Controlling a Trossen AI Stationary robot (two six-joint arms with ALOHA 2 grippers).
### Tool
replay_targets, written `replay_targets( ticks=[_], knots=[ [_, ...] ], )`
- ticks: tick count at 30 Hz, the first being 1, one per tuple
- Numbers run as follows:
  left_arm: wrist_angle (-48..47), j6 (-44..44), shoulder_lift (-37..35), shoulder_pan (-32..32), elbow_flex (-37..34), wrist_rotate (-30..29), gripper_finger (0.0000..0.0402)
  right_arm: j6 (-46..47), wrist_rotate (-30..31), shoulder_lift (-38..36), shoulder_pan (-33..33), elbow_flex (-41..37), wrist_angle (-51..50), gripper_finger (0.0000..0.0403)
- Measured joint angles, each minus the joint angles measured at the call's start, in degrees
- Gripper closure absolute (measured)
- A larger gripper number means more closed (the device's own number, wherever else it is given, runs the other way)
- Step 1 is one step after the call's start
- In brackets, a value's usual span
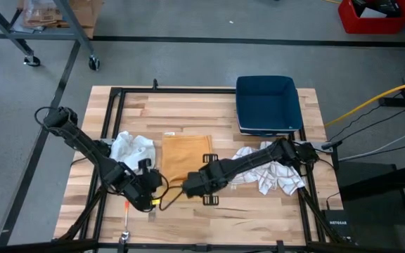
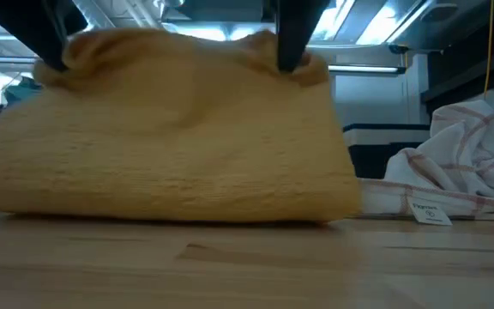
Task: Fold towel
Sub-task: Fold the yellow towel
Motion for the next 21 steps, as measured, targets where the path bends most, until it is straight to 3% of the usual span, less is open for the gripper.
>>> replay_targets(
  ticks=[10, 15, 21],
  knots=[
    [0.07, -0.84, 0.25, 5.12, -5.05, -0.57, 0.0391, -4.35, -0.52, 0.02, -3.46, -6.83, 2.97, 0.0364],
    [-0.14, -1.38, 0.25, 7.04, -8.26, -1.25, 0.0350, -4.68, 0.61, 0.11, -4.93, -9.24, 4.93, 0.0312],
    [0.03, -5.51, 0.34, 9.37, -12.19, -8.61, 0.0291, -6.18, 6.93, 0.07, -6.86, -11.84, 6.24, 0.0251]
  ],
)
